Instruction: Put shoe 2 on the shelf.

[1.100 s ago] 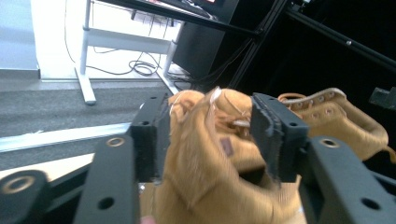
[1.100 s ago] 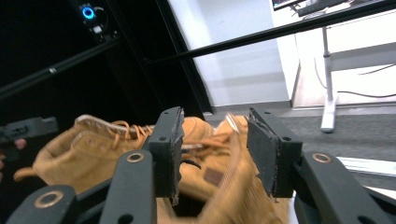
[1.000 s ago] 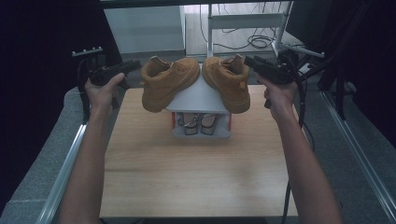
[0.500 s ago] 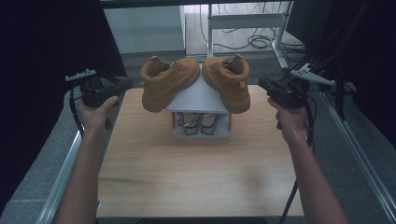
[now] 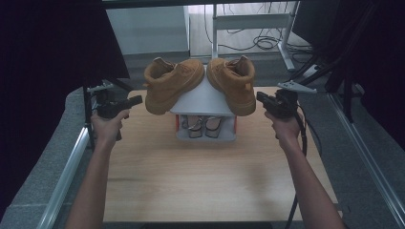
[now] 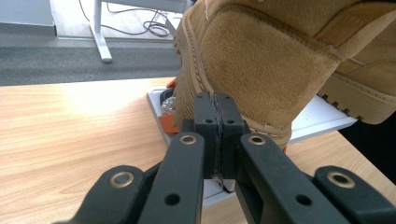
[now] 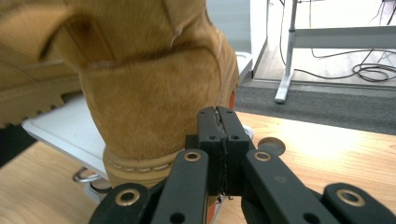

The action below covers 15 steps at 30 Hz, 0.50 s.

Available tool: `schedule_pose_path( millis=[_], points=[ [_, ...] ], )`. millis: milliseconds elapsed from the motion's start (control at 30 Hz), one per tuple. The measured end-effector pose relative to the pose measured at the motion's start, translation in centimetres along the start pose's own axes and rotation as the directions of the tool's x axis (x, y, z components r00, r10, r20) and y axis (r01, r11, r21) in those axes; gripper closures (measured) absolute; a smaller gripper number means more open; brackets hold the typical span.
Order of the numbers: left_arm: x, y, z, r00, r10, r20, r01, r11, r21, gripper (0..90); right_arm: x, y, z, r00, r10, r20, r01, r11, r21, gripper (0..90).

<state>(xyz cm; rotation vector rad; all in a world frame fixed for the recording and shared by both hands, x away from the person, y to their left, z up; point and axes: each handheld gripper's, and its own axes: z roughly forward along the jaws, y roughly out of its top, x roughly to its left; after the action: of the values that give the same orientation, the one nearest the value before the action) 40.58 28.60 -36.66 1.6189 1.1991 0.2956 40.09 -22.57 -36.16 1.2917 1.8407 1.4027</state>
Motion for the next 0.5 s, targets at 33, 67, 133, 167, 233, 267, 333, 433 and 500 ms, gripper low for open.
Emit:
schedule_pose_path(
  millis=[33,67,133,167,233,267,333,433,500],
  points=[
    [-0.01,-0.03,0.12,1.0000,-0.006,-0.002,0.006,1.0000,0.001,89.4,0.14,-0.14,0.15,0.9999,-0.008,0.009,0.008,1.000,0.004,89.3],
    [0.01,-0.04,0.26,0.9999,-0.013,-0.001,0.013,0.9999,0.000,89.4,0.21,-0.24,0.21,0.9999,-0.010,0.014,0.010,1.000,-0.003,89.2],
    [-0.02,0.02,0.63,0.9995,-0.031,0.006,0.031,0.9995,0.002,89.4,0.22,-0.21,0.26,0.9998,-0.006,0.017,0.006,1.000,-0.004,89.3],
    [-0.16,0.12,0.83,0.9995,-0.031,0.001,0.031,0.9995,0.003,89.4,0.27,-0.17,0.29,0.9998,-0.004,0.020,0.004,1.000,-0.002,89.3],
    [-0.29,0.36,0.84,0.9997,-0.022,-0.015,0.022,0.9997,0.007,89.4,0.38,-0.13,0.39,0.9995,-0.010,0.030,0.010,1.000,-0.002,89.3],
    [-0.31,0.41,0.85,0.9996,-0.020,-0.018,0.020,0.9997,0.011,89.4,0.45,-0.13,0.43,0.9993,-0.013,0.035,0.013,1.000,-0.003,89.3],
    [-0.31,0.50,0.82,0.9996,-0.020,-0.018,0.020,0.9997,0.010,89.5,0.54,-0.14,0.55,0.9990,-0.017,0.042,0.017,1.000,-0.006,89.4],
    [-0.23,0.56,0.87,0.9994,-0.016,-0.030,0.017,0.9998,0.009,89.5,0.63,-0.11,0.71,0.9984,-0.022,0.052,0.023,1.000,-0.007,89.4],
    [-0.08,0.58,0.97,0.9991,-0.019,-0.037,0.020,0.9998,0.009,89.5,0.76,-0.08,0.83,0.9967,-0.044,0.068,0.044,0.999,-0.007,89.3]
  ],
)
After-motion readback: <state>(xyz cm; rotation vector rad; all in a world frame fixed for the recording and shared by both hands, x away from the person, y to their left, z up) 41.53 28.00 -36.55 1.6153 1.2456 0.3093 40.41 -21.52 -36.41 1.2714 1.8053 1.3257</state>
